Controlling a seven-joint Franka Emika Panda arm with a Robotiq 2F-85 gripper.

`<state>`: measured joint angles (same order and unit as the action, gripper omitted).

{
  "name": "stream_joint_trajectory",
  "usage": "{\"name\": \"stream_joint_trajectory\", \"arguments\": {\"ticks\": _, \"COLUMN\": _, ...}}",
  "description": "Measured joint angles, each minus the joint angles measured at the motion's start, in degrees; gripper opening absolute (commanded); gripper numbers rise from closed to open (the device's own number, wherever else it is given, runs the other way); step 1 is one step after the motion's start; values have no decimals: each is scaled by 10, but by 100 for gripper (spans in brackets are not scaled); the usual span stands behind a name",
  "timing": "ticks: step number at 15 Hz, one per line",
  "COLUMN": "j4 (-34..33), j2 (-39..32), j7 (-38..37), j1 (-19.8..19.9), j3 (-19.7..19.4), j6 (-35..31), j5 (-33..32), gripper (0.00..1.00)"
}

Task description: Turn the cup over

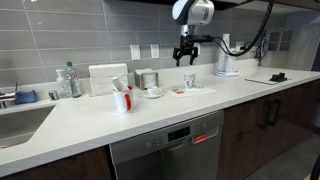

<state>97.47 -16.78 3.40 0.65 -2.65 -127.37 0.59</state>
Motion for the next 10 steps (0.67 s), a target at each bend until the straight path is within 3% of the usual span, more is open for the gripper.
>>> {"name": "stream_joint_trajectory", "arguments": {"ticks": 3, "j4": -1, "j2": -1, "j7": -1, "j1": 0, "j3": -1, "j6": 0, "j5": -3, "gripper": 100}}
{"name": "stream_joint_trajectory", "arguments": {"ticks": 10, "j4": -22, "j2": -51, "j7": -65, "j1": -3, "j3": -12, "j6": -68, "j5": -103, "gripper": 100}}
